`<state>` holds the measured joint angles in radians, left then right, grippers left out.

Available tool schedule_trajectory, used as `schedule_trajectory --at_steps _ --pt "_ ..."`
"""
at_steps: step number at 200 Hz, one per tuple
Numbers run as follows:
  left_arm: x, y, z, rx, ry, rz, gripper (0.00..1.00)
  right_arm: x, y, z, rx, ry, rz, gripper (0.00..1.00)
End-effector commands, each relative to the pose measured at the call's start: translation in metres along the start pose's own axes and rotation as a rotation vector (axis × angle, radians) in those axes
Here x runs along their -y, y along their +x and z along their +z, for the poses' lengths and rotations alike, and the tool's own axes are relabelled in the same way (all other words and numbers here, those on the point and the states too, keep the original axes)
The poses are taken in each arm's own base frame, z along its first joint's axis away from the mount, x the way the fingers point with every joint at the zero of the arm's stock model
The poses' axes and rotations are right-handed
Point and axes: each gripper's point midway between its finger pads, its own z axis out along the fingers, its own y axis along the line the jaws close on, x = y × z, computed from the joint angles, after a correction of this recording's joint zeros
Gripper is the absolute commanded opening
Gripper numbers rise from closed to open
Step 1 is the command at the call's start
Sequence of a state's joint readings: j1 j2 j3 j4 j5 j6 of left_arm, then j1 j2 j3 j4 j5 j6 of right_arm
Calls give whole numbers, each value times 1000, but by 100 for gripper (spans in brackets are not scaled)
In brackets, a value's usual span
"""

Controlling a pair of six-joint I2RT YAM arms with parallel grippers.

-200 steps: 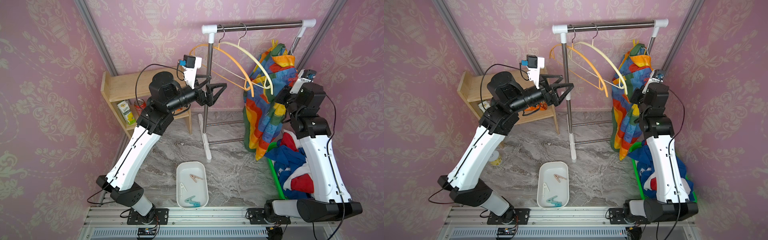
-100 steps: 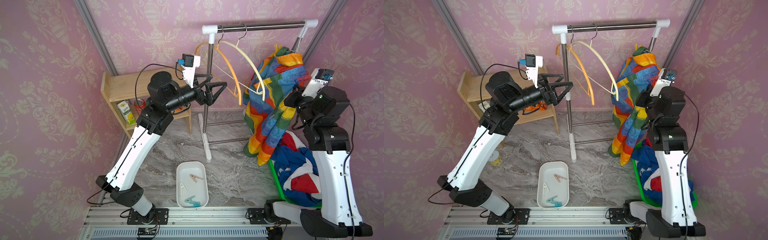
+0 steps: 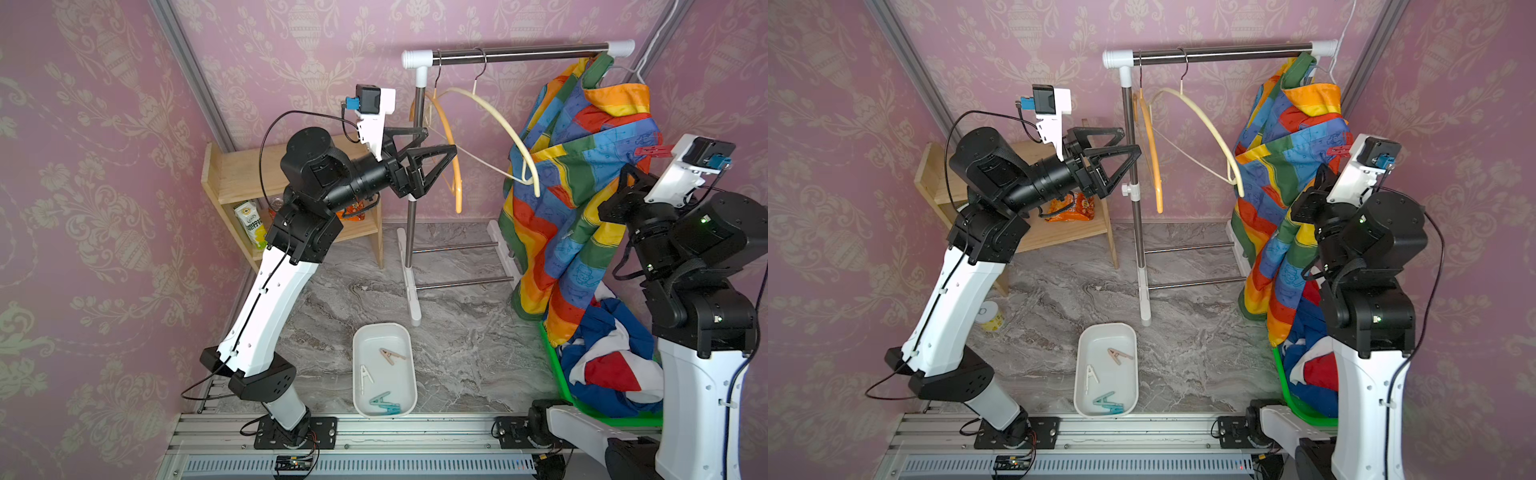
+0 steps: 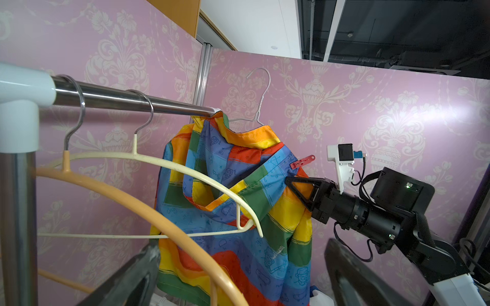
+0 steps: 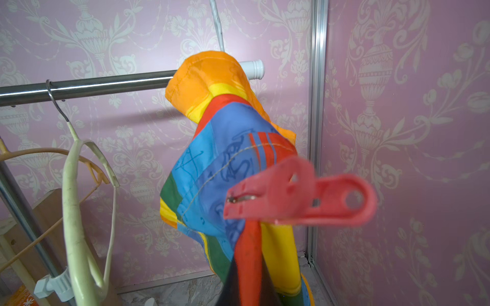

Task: Remove the clothespins securing jackets to the hanger
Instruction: Pick up the hanger from the clothesline.

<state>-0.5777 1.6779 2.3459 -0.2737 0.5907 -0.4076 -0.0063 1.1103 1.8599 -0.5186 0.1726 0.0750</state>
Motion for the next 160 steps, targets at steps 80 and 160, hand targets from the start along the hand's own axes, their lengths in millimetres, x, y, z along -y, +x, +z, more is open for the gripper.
schedule_trajectory --at_steps 80,160 --pt "36 -1 55 13 299 -355 95 -18 8 -46 52 -148 89 0" --pt "56 79 96 -170 279 -479 93 -74 87 -49 -104 -263 -64 0"
